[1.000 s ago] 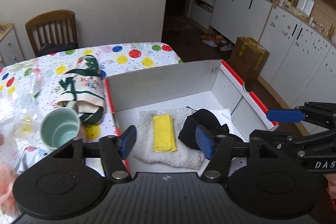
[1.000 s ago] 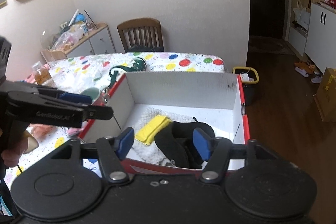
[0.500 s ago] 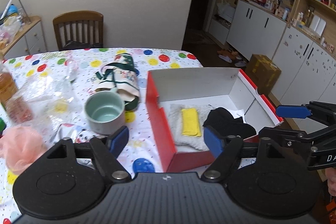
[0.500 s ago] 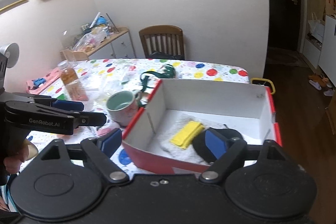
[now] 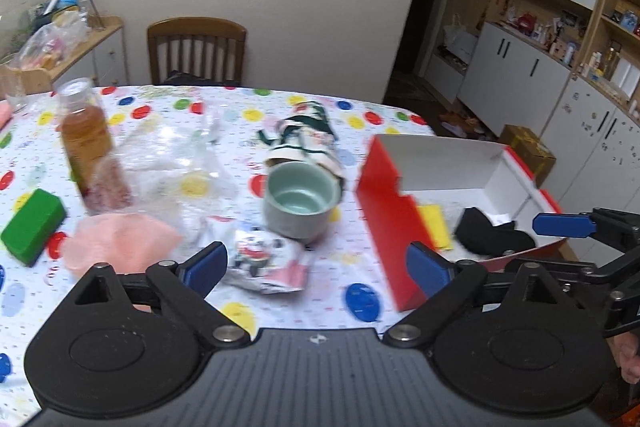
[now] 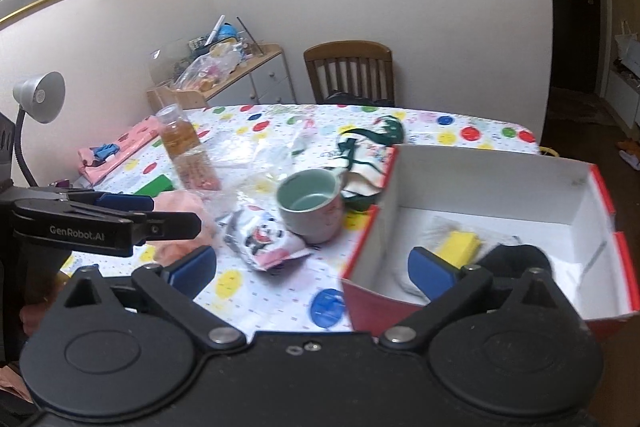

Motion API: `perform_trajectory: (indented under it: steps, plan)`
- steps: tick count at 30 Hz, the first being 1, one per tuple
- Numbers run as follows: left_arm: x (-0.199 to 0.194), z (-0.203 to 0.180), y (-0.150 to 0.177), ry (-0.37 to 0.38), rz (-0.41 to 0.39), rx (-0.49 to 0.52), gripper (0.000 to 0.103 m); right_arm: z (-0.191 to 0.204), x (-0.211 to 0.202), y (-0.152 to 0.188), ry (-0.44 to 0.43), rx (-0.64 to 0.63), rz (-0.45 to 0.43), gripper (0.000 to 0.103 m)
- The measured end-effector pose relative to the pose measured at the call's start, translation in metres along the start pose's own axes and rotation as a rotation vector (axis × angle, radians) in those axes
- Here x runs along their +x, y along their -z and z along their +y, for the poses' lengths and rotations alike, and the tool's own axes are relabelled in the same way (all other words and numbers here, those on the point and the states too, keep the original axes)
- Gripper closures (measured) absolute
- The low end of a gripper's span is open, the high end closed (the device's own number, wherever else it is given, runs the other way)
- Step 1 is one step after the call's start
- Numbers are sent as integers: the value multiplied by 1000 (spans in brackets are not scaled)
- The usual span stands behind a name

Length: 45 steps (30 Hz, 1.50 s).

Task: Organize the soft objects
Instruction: 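Move both tools back toward the pink bath puff on the table, then grasp the pink mesh bath puff with the left tool while the right tool grasps the panda snack bag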

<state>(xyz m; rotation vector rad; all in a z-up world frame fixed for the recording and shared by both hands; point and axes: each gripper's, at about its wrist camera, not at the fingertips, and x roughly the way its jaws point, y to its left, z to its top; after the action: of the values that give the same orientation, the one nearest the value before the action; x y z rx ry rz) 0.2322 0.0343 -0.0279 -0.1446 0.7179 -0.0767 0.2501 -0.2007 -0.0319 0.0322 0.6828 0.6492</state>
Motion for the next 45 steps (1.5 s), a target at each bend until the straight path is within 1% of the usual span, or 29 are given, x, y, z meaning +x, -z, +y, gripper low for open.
perform_trajectory:
  steps: [2, 4, 7, 12, 15, 17, 19, 26, 31, 35, 41, 45]
  plan:
    - [0, 15, 1, -2, 2, -6, 6, 11, 10, -2, -7, -6, 8, 1]
    - [-1, 31, 3, -14, -6, -12, 2, 24, 20, -3, -5, -17, 14, 1]
    - [-1, 55, 6, -26, -21, -34, 2, 42, 38, -4, -6, -44, 31, 1]
    - [3, 92, 8, -59, -17, -51, 2, 70, 73, -6, -14, -120, 70, 1]
    - [10, 113, 10, -70, 9, -67, 2, 84, 95, -7, -5, -160, 106, 1]
    - [16, 125, 12, -66, 39, -84, 2, 91, 111, -7, 6, -165, 130, 1]
    - [21, 135, 14, -70, 45, -92, 2, 95, 125, -6, 20, -169, 152, 1]
    - [42, 162, 19, -87, 87, -107, 2, 96, 169, 3, 68, -139, 237, 1]
    - [59, 177, 23, -74, 128, -124, 2, 91, 187, 3, 92, -98, 263, 1]
    - [74, 177, 24, -75, 163, -101, 2, 87, 203, 3, 106, -86, 286, 2]
    - [92, 176, 26, -77, 191, -72, 2, 70, 224, 2, 115, 39, 311, 3]
    - [102, 177, 28, -74, 212, -72, 2, 69, 235, 3, 122, 75, 320, 2]
